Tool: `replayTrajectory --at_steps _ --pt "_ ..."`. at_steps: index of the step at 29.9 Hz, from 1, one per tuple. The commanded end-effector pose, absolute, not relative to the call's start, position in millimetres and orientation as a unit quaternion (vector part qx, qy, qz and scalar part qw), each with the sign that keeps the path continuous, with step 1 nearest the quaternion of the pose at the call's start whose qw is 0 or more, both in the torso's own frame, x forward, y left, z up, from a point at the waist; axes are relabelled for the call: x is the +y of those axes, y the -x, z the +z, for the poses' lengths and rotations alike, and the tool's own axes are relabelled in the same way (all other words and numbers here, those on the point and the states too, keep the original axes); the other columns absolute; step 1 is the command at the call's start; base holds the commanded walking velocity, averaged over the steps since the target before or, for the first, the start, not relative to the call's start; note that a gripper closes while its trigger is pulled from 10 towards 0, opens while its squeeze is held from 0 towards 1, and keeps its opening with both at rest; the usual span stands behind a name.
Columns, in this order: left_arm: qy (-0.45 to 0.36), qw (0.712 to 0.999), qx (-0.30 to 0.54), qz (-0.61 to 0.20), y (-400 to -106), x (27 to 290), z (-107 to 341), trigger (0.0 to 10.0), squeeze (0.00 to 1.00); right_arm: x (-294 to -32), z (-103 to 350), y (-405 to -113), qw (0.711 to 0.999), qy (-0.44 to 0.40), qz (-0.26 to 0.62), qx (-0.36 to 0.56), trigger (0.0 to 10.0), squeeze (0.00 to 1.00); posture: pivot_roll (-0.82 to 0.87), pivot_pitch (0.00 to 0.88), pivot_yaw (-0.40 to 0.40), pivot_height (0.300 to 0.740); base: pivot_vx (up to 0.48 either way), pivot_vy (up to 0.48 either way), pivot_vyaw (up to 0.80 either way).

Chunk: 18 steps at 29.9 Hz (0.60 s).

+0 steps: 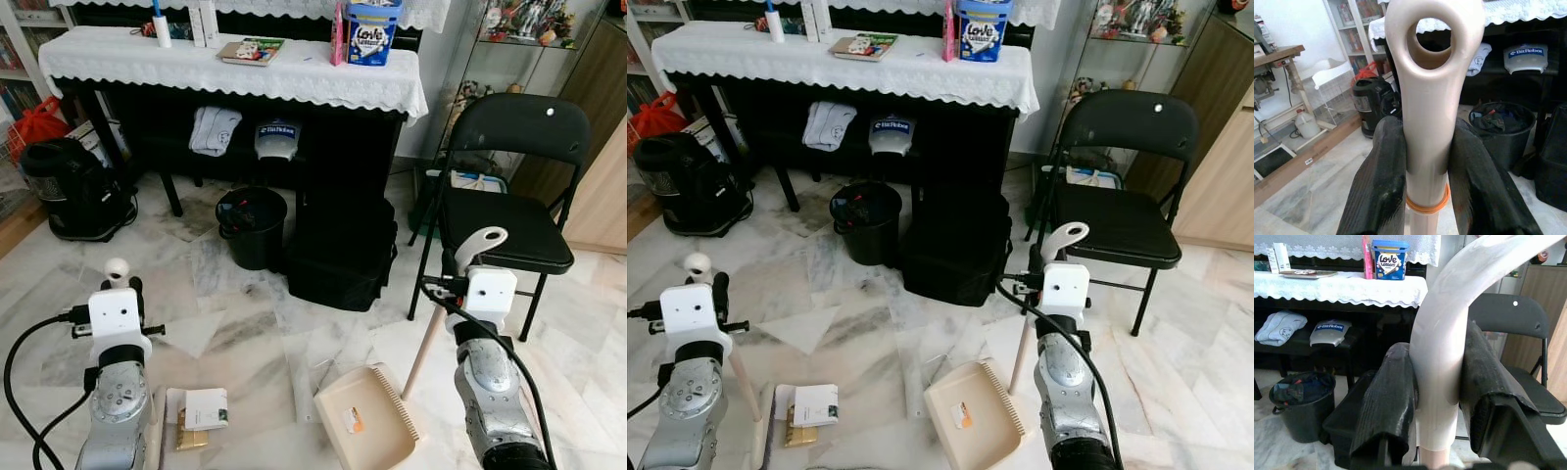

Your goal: Sweep floor

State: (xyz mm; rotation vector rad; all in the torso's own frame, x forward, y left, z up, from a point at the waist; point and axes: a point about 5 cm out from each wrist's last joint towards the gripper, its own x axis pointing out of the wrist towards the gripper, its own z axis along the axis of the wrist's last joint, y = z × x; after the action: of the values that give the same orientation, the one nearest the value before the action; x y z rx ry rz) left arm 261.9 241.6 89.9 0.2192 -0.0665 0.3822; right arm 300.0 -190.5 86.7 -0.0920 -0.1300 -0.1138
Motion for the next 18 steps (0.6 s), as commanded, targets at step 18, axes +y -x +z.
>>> replayTrajectory --at_steps 18 --pt "-0.095 0.984 -0.033 0.148 -266 232 87 10.0 0.0 -190 99 -303 0.993 0.045 -0.057 -0.094 10.0 0.0 -0.02 0.0 -0.03 0.74 0.0 0.0 0.0"
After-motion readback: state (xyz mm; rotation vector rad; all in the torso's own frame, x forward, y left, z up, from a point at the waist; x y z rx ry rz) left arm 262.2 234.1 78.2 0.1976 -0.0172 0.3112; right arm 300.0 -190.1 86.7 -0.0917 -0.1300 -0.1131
